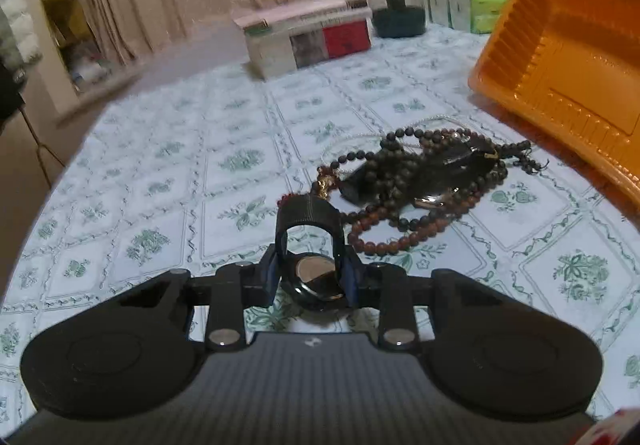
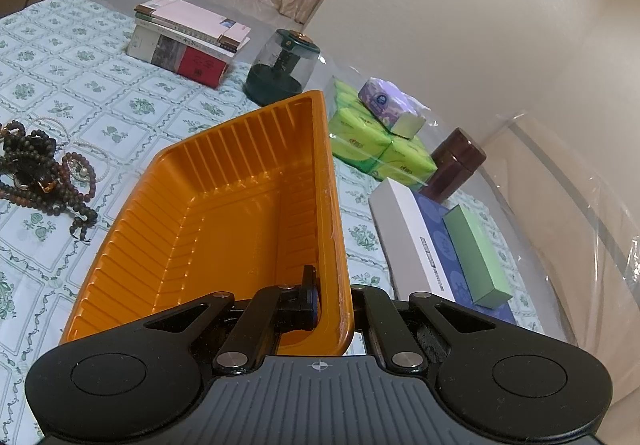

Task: Organize jewelry
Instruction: 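Grasp the black watch with the left gripper while the right gripper holds the tray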

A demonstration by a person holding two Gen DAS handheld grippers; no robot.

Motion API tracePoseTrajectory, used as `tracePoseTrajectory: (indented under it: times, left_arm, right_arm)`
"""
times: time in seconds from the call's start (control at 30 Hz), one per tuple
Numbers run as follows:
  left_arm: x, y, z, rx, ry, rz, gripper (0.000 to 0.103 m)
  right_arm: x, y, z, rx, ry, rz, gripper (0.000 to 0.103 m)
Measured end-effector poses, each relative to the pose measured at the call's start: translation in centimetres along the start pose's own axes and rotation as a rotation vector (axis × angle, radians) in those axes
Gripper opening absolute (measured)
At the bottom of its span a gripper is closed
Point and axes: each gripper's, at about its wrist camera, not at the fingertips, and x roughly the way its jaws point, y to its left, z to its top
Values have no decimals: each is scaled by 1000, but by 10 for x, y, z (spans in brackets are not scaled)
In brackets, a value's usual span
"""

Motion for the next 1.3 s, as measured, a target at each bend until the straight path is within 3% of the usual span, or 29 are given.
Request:
tracePoseTrajectory:
  times: [0.2,0.5,0.8,1.03,1.3]
  left_arm:
    - [-2,6,3,-27,6,-27,28]
    - [-24,-14,23,-38,-51,-104,28]
    - [-20,-80,58,-14,-102,-322,28]
    - [-9,-130,72,-20,-97,-493,28]
    - [2,-165,74,1,-61,-575,28]
  right_arm:
    - [-2,-1,-2,4,-2,12,3]
    - [-1,-2,-2,12,-3,14,3]
    - [-1,-3,-4,18,-2,19,3]
    - [-1,-3,-4,22,-4,22,3]
    - [2,-6,-5,40,1,28,3]
